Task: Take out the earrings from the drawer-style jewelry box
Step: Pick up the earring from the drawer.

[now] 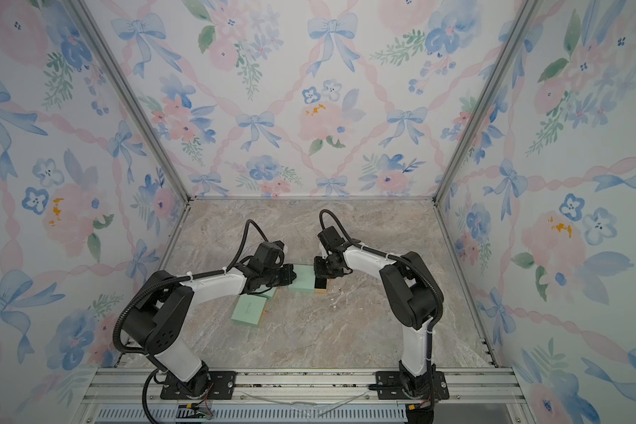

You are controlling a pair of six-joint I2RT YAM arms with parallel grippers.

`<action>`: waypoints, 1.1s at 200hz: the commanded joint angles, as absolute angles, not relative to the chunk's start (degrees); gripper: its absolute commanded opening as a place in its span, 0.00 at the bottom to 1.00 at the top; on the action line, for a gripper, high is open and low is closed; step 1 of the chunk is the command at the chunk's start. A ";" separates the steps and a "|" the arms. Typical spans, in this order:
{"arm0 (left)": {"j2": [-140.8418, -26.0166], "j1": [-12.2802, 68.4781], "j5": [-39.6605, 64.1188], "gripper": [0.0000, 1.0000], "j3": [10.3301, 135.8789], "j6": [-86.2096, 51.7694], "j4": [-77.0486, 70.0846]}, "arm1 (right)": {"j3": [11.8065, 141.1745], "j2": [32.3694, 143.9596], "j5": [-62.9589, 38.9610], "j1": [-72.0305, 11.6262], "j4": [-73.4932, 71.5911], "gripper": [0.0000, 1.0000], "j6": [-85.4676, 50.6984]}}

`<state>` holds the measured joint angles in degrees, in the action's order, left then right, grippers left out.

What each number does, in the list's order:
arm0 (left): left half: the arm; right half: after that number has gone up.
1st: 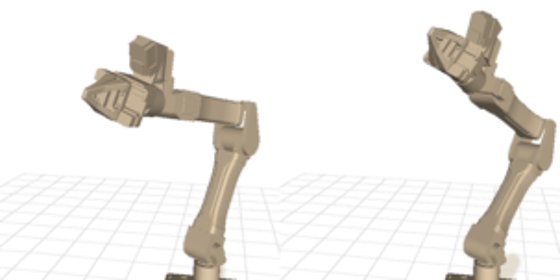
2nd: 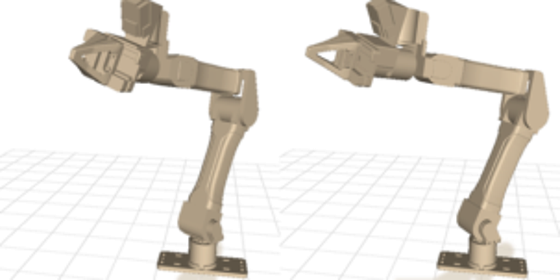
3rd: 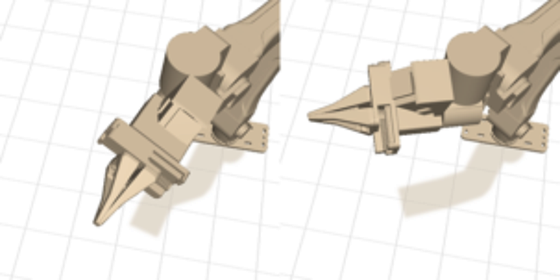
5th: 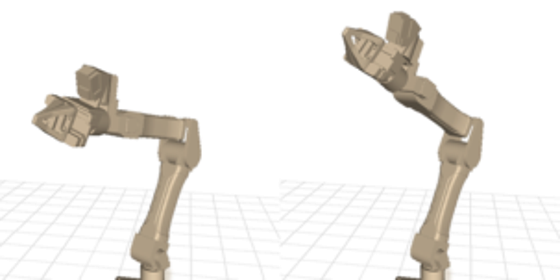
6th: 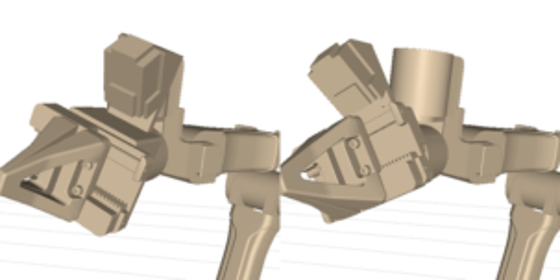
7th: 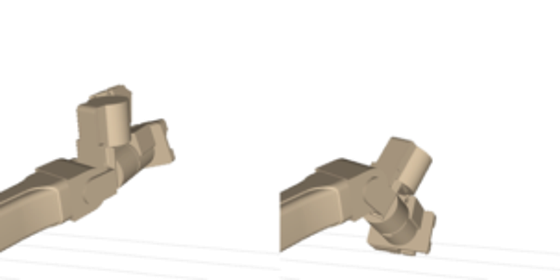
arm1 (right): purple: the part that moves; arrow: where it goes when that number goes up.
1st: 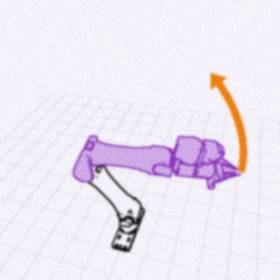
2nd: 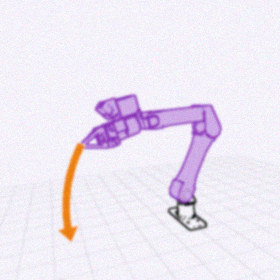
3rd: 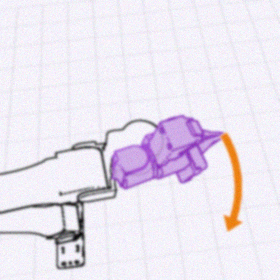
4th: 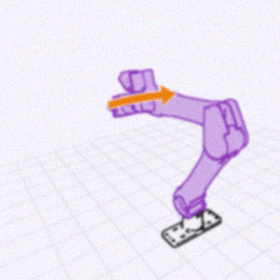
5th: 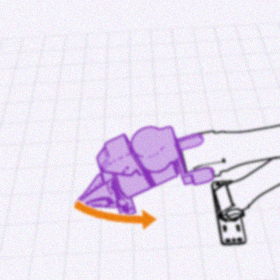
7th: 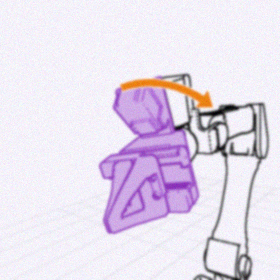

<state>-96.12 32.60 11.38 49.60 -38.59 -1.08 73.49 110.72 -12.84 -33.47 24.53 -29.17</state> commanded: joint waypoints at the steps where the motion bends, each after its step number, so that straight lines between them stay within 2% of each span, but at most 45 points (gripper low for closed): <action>1: -97.41 32.17 9.32 0.00 47.55 -37.80 4.02 | 73.41 111.44 -13.10 -33.31 24.18 0.20 -29.71; 220: -97.21 32.22 9.50 0.00 47.37 -37.78 4.09 | 72.42 110.12 -13.03 -32.78 23.48 0.17 -29.80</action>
<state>-96.07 32.58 11.40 49.36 -38.59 -1.39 73.12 110.72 -12.88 -33.08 23.55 -29.19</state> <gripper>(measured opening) 0.047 0.177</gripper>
